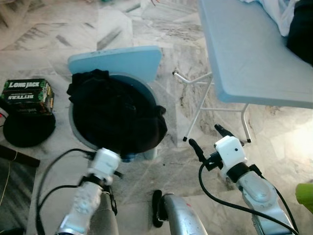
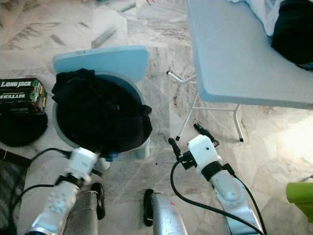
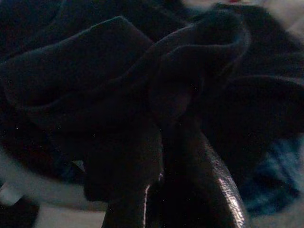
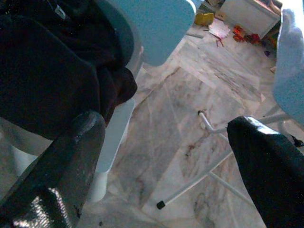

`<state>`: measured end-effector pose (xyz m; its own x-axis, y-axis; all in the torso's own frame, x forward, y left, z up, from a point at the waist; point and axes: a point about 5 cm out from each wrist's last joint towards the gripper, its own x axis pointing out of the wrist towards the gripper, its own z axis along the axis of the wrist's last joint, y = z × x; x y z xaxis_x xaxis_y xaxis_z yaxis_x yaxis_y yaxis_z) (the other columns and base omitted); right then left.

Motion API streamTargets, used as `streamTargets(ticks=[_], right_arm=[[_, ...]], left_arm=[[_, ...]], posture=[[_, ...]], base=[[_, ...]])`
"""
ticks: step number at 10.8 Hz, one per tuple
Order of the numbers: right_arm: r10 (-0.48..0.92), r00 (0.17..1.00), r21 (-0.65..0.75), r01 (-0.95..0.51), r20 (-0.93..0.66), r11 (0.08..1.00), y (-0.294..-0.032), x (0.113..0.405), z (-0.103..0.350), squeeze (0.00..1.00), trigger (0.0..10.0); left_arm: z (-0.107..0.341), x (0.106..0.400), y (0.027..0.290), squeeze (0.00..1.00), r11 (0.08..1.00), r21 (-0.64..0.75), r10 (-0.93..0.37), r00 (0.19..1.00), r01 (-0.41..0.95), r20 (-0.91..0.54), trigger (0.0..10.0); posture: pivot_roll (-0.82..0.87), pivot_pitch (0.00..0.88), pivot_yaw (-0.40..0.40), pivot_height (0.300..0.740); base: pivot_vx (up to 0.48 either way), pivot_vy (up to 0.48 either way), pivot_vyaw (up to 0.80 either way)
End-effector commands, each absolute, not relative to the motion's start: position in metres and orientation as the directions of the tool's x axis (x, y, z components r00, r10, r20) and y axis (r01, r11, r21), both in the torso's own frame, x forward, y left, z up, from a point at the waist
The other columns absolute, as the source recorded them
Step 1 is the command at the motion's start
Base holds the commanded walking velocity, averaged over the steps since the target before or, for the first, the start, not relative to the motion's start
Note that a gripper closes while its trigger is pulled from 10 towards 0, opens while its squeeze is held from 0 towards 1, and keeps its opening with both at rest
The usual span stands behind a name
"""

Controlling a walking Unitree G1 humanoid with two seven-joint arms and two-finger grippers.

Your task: Hang hanger

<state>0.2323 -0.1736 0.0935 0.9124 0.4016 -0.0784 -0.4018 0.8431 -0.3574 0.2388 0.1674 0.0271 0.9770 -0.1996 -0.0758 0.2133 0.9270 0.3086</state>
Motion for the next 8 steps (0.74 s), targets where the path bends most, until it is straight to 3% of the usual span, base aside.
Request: streamTargets(ticks=[1,2,4,8], right_arm=[[0.399,0.912,-0.362,-0.404,-0.092,0.840,-0.175,0.231,0.090,0.00,10.0],[0.397,0.914,-0.364,-0.400,-0.087,0.841,-0.175,0.234,0.090,0.00,10.0],[0.393,0.916,-0.362,-0.394,-0.081,0.845,-0.175,0.234,0.090,0.00,10.0],[0.404,0.911,-0.349,-0.404,-0.076,0.846,-0.167,0.236,0.086,0.00,10.0]], left_arm=[[0.018,0.236,0.173,0.00,0.953,0.238,-0.156,0.976,0.189,-0.150,10.0],[0.008,0.236,0.178,1.00,0.957,0.202,-0.152,0.954,0.207,-0.257,10.0],[0.014,0.234,0.177,1.00,0.920,0.242,-0.246,0.934,0.309,-0.259,10.0],[0.039,0.222,0.167,1.00,0.821,0.418,-0.380,0.918,0.389,-0.109,10.0]], posture=[[-0.10,0.253,-0.148,0.740],[-0.09,0.252,-0.143,0.740],[-0.09,0.253,-0.138,0.740],[-0.05,0.259,-0.122,0.740]], base=[[0.000,0.000,0.00],[0.000,0.000,0.00],[0.000,0.000,0.00],[0.000,0.000,0.00]])
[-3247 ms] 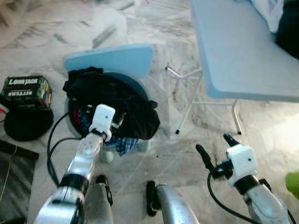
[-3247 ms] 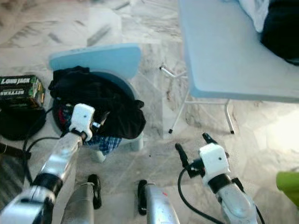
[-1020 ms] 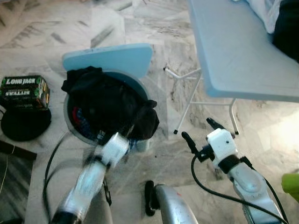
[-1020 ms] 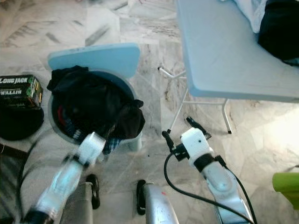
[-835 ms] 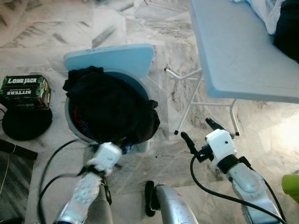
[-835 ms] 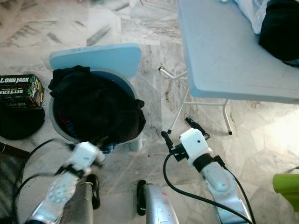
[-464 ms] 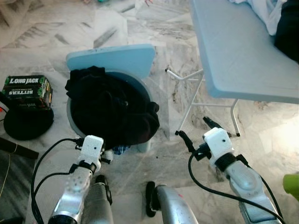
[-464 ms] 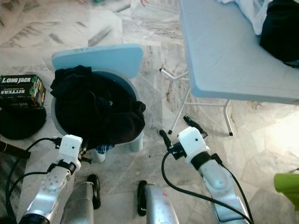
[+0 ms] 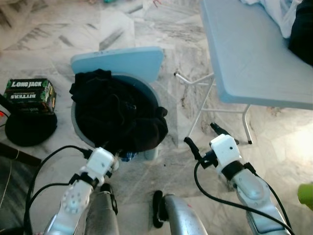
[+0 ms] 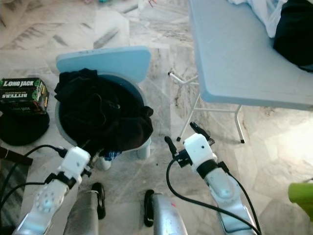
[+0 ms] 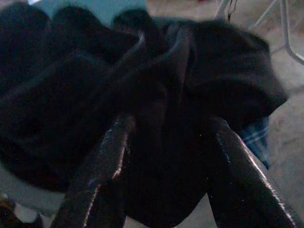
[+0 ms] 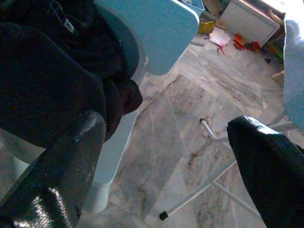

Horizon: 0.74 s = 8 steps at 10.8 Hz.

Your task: Hang hanger

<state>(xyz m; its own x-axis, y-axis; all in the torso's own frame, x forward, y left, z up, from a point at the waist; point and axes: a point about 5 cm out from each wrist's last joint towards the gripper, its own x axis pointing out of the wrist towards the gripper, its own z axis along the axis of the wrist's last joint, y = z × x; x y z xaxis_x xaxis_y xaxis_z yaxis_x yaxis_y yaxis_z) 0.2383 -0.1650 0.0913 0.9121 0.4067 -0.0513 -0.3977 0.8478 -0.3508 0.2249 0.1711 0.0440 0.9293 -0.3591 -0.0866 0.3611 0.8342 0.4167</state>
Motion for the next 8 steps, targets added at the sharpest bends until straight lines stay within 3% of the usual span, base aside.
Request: streamTargets(ticks=[1,4,7,8], right_arm=[[0.406,0.911,-0.346,-0.407,-0.077,0.846,-0.166,0.236,0.085,0.00,10.0],[0.415,0.906,-0.334,-0.416,-0.075,0.846,-0.159,0.239,0.081,0.00,10.0],[0.412,0.909,-0.330,-0.408,-0.063,0.851,-0.155,0.247,0.079,0.00,10.0],[0.419,0.906,-0.329,-0.413,-0.057,0.849,-0.152,0.248,0.079,0.00,10.0]], left_arm=[[0.043,0.218,0.166,1.00,0.825,0.422,-0.379,0.922,0.375,-0.079,10.0],[0.054,0.226,0.173,1.00,0.832,0.473,-0.313,0.949,0.291,-0.034,10.0],[0.048,0.246,0.188,1.00,0.877,0.416,-0.217,0.971,0.239,-0.102,10.0],[0.045,0.255,0.190,0.85,0.894,0.375,-0.207,0.968,0.247,-0.143,10.0]], posture=[[-0.04,0.262,-0.119,0.740],[-0.02,0.261,-0.108,0.740],[-0.01,0.247,-0.094,0.740],[0.00,0.243,-0.093,0.740]], base=[[0.000,0.000,0.00],[0.000,0.000,0.00],[0.000,0.000,0.00],[0.000,0.000,0.00]])
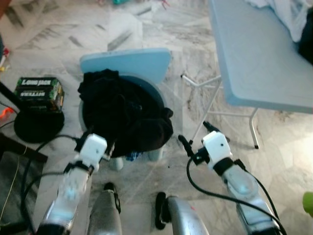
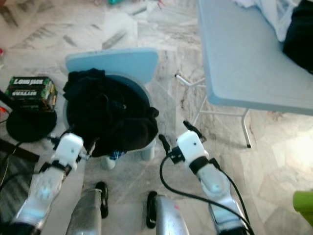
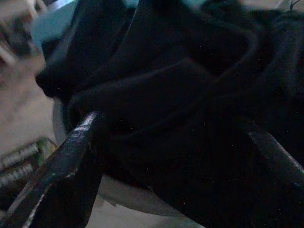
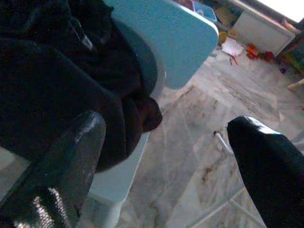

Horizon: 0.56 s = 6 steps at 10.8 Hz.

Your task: Hang hanger

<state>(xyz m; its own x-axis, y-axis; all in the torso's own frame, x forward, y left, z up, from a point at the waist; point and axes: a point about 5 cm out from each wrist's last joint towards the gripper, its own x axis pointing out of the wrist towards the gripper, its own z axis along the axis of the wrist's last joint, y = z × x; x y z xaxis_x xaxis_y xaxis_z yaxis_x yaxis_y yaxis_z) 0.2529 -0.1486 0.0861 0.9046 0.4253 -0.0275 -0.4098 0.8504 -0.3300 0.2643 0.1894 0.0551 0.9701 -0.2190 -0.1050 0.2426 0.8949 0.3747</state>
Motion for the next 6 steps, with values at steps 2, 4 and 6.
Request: streamTargets(ticks=[2,4,6], right_arm=[[0.424,0.904,-0.330,-0.417,-0.054,0.847,-0.150,0.249,0.078,0.00,10.0],[0.416,0.908,-0.330,-0.408,-0.048,0.851,-0.150,0.250,0.077,0.00,10.0],[0.422,0.905,-0.329,-0.414,-0.051,0.849,-0.146,0.250,0.075,0.00,10.0]], left_arm=[[0.032,0.257,0.183,0.00,0.873,0.340,-0.268,0.926,0.351,-0.268,10.0],[0.015,0.244,0.178,0.00,0.839,0.331,-0.312,0.881,0.431,-0.356,7.5],[0.014,0.245,0.182,0.00,0.833,0.367,-0.282,0.889,0.414,-0.362,0.0]], posture=[[0.00,0.242,-0.088,0.740],[0.00,0.240,-0.080,0.740],[0.00,0.240,-0.081,0.740]], base=[[0.000,0.000,0.00],[0.000,0.000,0.00],[0.000,0.000,0.00]])
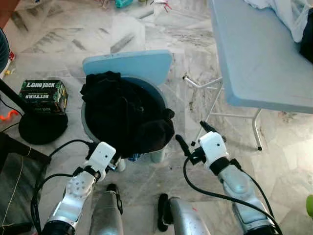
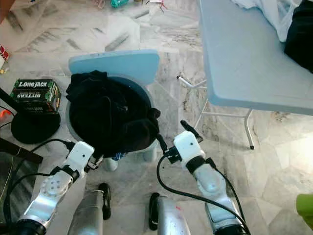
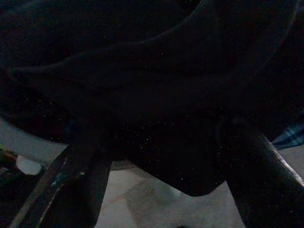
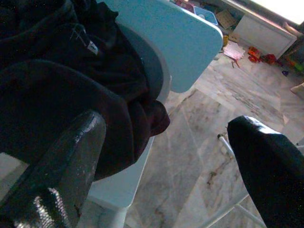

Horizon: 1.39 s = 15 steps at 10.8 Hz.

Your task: Hang hanger

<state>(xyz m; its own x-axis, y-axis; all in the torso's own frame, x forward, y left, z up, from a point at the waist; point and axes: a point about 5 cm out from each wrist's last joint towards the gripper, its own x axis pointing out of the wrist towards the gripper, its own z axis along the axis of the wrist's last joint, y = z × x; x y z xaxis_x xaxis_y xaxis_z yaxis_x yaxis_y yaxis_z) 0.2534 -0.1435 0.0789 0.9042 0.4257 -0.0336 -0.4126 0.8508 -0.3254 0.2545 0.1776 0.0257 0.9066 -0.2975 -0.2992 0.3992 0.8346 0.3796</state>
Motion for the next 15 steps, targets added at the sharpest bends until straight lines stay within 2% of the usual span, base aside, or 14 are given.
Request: streamTargets(ticks=[1,3,4,6,7,8,9,10,11,12,13,14,15], right_arm=[[0.424,0.904,-0.332,-0.416,-0.050,0.847,-0.145,0.251,0.075,0.00,10.0],[0.420,0.906,-0.339,-0.409,-0.044,0.847,-0.147,0.254,0.076,0.00,10.0],[0.419,0.907,-0.342,-0.408,-0.044,0.847,-0.148,0.254,0.076,0.00,10.0],[0.417,0.908,-0.345,-0.404,-0.038,0.847,-0.147,0.254,0.076,0.00,10.0],[0.415,0.909,-0.346,-0.401,-0.036,0.848,-0.147,0.254,0.076,0.00,10.0],[0.414,0.910,-0.348,-0.400,-0.038,0.848,-0.148,0.254,0.076,0.00,10.0],[0.417,0.908,-0.351,-0.404,-0.041,0.845,-0.148,0.253,0.076,0.00,10.0],[0.419,0.907,-0.355,-0.405,-0.042,0.843,-0.149,0.253,0.076,0.00,10.0],[0.415,0.909,-0.356,-0.402,-0.041,0.844,-0.150,0.255,0.077,0.00,10.0],[0.416,0.908,-0.356,-0.403,-0.042,0.843,-0.150,0.255,0.077,0.00,10.0],[0.425,0.904,-0.354,-0.412,-0.044,0.840,-0.147,0.254,0.076,0.00,10.0],[0.428,0.902,-0.352,-0.416,-0.045,0.839,-0.145,0.253,0.075,0.00,10.0],[0.429,0.902,-0.351,-0.417,-0.046,0.838,-0.145,0.253,0.075,0.00,10.0]], left_arm=[[0.019,0.252,0.188,0.00,0.830,0.413,-0.245,0.910,0.375,-0.334,0.0],[0.037,0.274,0.216,0.00,0.848,0.491,-0.091,0.967,0.200,-0.236,0.0],[0.049,0.283,0.214,0.00,0.858,0.473,-0.127,0.975,0.201,-0.184,0.0],[0.052,0.284,0.186,0.00,0.824,0.462,-0.288,0.945,0.328,-0.157,0.0],[0.050,0.281,0.178,0.00,0.816,0.458,-0.321,0.935,0.352,-0.149,0.0],[0.053,0.271,0.159,0.00,0.768,0.457,-0.444,0.887,0.448,-0.125,0.0],[0.050,0.263,0.148,0.00,0.714,0.462,-0.519,0.841,0.526,-0.155,0.7],[0.047,0.248,0.139,0.00,0.666,0.434,-0.588,0.785,0.606,-0.193,0.0],[0.038,0.230,0.140,0.00,0.647,0.408,-0.608,0.759,0.644,-0.235,0.0],[0.035,0.225,0.142,0.00,0.645,0.407,-0.603,0.758,0.647,-0.248,0.0],[0.028,0.213,0.147,0.00,0.637,0.392,-0.596,0.747,0.663,-0.295,2.7],[0.027,0.209,0.150,0.00,0.648,0.381,-0.581,0.752,0.659,-0.312,4.4],[0.023,0.210,0.156,0.00,0.682,0.392,-0.527,0.786,0.618,-0.323,10.0]], posture=[[0.00,0.238,-0.081,0.740],[0.00,0.236,-0.082,0.740],[-0.01,0.235,-0.082,0.740],[-0.01,0.231,-0.079,0.740],[-0.01,0.231,-0.077,0.740],[-0.01,0.231,-0.080,0.740],[-0.01,0.233,-0.084,0.740],[-0.01,0.233,-0.086,0.740],[-0.01,0.236,-0.087,0.740],[0.00,0.238,-0.087,0.740],[0.01,0.241,-0.089,0.740],[0.01,0.245,-0.088,0.740],[0.01,0.245,-0.087,0.740]], base=[[0.000,0.000,0.00],[0.000,0.000,0.00],[0.000,0.000,0.00],[0.000,0.000,0.00],[0.000,0.000,0.00],[0.000,0.000,0.00],[0.000,0.000,0.00],[0.000,0.000,0.00],[0.000,0.000,0.00],[0.000,0.000,0.00],[0.000,0.000,0.00],[0.000,0.000,0.00],[0.000,0.000,0.00]])
